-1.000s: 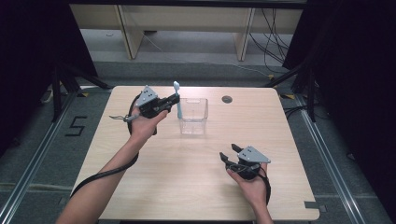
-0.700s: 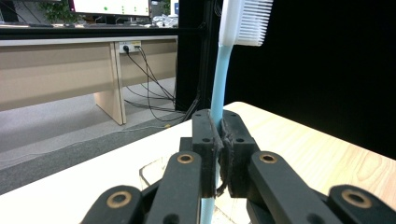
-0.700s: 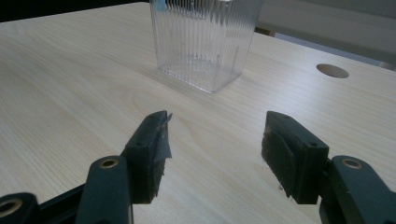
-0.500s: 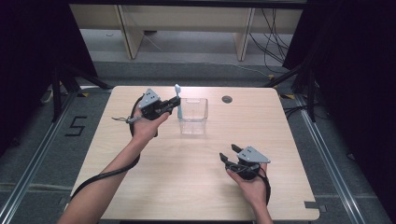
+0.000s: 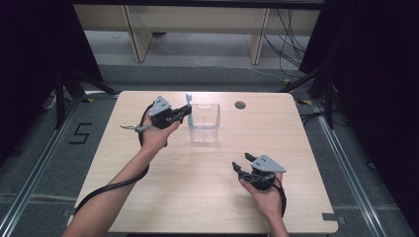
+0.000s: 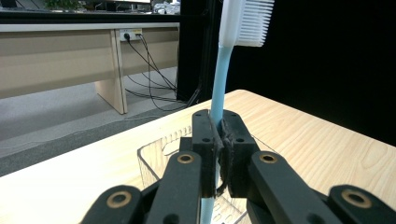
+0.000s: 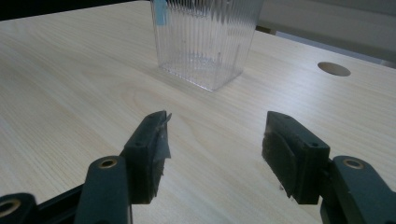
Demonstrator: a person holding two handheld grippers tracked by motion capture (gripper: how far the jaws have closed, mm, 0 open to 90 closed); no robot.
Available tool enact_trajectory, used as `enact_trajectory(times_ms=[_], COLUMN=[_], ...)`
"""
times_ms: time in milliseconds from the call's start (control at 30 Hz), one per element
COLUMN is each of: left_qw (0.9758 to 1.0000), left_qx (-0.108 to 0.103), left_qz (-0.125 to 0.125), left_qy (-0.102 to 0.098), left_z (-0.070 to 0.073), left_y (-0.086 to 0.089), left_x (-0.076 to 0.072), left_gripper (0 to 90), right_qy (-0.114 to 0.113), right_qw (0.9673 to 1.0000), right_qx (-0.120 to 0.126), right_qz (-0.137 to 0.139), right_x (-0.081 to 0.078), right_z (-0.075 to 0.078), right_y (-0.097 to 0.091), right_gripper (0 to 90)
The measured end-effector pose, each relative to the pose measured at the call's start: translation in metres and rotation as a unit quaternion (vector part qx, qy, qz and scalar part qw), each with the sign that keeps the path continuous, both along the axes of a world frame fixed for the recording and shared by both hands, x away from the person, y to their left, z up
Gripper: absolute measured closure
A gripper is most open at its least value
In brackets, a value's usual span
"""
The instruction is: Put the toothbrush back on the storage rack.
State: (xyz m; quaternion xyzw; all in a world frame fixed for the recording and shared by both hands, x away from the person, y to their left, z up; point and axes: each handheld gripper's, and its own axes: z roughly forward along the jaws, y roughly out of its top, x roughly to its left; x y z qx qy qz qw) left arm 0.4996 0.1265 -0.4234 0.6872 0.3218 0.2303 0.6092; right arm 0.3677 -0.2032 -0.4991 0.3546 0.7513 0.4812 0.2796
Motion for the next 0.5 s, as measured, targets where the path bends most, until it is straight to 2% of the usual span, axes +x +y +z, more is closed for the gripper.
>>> enact_trajectory(times_ms=[100, 133, 167, 267, 500], left_qw=[1.0000, 1.0000, 1.0000, 1.0000, 0.9999], left_qx=[0.005, 0.005, 0.005, 0.005, 0.004], left_qz=[-0.001, -0.001, 0.000, 0.000, 0.002], left_qy=[0.001, 0.002, 0.003, 0.006, 0.011], left_z=[-0.0011, -0.0016, -0.0025, -0.0043, -0.0097], left_y=[-0.0005, -0.0007, -0.0009, -0.0008, 0.0019], left_x=[-0.0001, -0.0002, -0.0001, 0.0001, 0.0003], left_gripper=[85.2, 85.2, 85.2, 85.2, 85.1], right_qy=[-0.002, 0.006, -0.004, -0.002, -0.004], right_qw=[1.0000, 1.0000, 1.0000, 1.0000, 1.0000], right_qx=[-0.003, 0.004, -0.005, 0.002, -0.004], right_qz=[0.002, 0.002, 0.002, 0.000, 0.002], right_x=[0.0004, -0.0004, 0.0007, 0.0006, 0.0014], right_z=[0.0009, 0.0007, 0.0007, -0.0009, -0.0006], right_y=[-0.0009, 0.0001, -0.0011, 0.0006, 0.0000], right_gripper=[41.3, 41.3, 41.2, 41.2, 41.1])
